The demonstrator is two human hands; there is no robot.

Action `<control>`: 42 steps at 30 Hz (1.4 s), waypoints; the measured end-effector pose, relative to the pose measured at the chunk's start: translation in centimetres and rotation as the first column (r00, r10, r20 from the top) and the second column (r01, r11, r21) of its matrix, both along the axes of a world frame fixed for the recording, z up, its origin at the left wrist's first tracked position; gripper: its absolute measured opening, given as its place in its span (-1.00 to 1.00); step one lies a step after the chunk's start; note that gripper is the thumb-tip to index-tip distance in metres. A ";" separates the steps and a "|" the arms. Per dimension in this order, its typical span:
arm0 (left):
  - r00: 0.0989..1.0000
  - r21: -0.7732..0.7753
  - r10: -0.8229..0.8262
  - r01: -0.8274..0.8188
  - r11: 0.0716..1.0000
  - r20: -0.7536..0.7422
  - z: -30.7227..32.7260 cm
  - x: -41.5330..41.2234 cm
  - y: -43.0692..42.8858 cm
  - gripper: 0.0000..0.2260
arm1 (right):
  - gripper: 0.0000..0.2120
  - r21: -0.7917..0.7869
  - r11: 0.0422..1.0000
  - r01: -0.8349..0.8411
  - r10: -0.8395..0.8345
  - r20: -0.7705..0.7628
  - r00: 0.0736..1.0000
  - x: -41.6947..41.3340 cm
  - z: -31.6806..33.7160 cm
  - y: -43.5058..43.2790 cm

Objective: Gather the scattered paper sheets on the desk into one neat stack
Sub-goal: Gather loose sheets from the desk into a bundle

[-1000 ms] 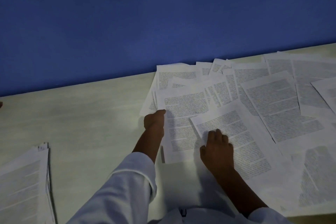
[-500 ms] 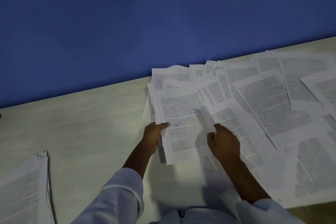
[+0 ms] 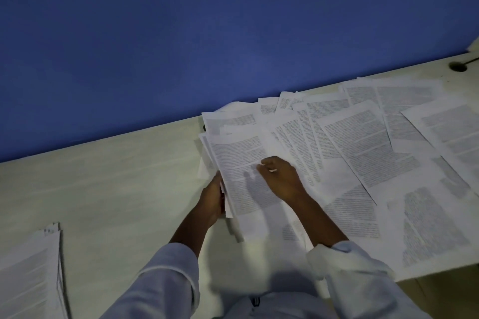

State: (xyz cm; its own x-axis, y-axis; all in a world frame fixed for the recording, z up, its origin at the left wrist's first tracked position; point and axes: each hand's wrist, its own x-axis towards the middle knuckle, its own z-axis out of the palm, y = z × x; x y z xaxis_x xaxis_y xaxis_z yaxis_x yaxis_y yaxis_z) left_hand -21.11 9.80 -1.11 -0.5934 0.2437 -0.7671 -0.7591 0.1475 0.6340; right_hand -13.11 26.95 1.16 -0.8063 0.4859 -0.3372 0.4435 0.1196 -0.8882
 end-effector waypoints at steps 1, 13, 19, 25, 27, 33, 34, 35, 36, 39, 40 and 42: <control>1.000 0.054 0.026 -0.027 0.998 0.013 -0.2 0.0 0.0 -0.53 | -0.77 0.130 0.989 0.067 -0.066 -0.011 0.998 0.6 -0.8 1.1; 0.996 -0.044 -0.020 0.016 0.999 -0.084 -0.1 0.7 3.5 -0.61 | -0.58 0.587 0.782 -0.208 0.018 0.313 0.950 3.7 -3.5 4.7; 0.978 -0.102 -0.038 0.017 0.995 -0.206 -0.2 0.7 1.0 -0.66 | -0.56 0.440 0.887 -0.144 0.009 0.295 0.955 4.3 -3.5 7.1; 0.976 -0.026 0.053 -0.059 0.998 -0.213 -0.6 0.8 -6.8 -0.68 | -0.71 0.400 0.908 -0.127 0.010 0.281 0.960 4.5 -4.3 7.7; 0.974 0.012 0.084 -0.083 0.996 -0.209 0.1 1.2 -9.2 -0.68 | -0.72 0.399 0.904 -0.152 0.057 0.241 0.969 4.3 -2.5 6.5; 0.979 0.226 0.026 0.021 0.974 -0.202 3.7 2.4 -13.0 -0.58 | -0.63 -0.465 0.880 -0.095 0.146 0.076 0.986 2.8 3.0 0.6; 0.976 0.232 -0.020 0.072 0.970 -0.218 4.6 2.6 -13.2 -0.58 | -0.62 -0.599 0.790 -0.131 0.164 0.001 0.986 2.5 3.6 -0.2; 0.969 0.239 -0.079 0.135 0.962 -0.232 5.6 2.9 -13.2 -0.59 | -0.62 -0.682 0.710 -0.175 0.175 -0.069 0.982 2.3 4.0 -0.9; 0.957 0.241 -0.146 0.207 0.948 -0.249 6.5 3.1 -13.2 -0.60 | -0.62 -0.719 0.660 -0.218 0.190 -0.121 0.974 2.0 4.4 -1.7; 0.939 0.197 -0.202 0.261 0.945 -0.279 8.3 3.3 -12.8 -0.66 | -0.63 -0.643 0.685 -0.341 0.319 -0.156 0.935 1.3 5.0 -4.0; 0.942 0.166 -0.171 0.225 0.960 -0.288 8.4 3.2 -12.7 -0.68 | -0.62 -0.606 0.712 -0.355 0.346 -0.137 0.928 1.0 5.1 -4.5; 0.946 0.108 -0.089 0.129 0.986 -0.313 8.2 2.9 -13.0 -0.72 | -0.61 -0.579 0.745 -0.331 0.327 -0.116 0.938 0.8 5.2 -4.9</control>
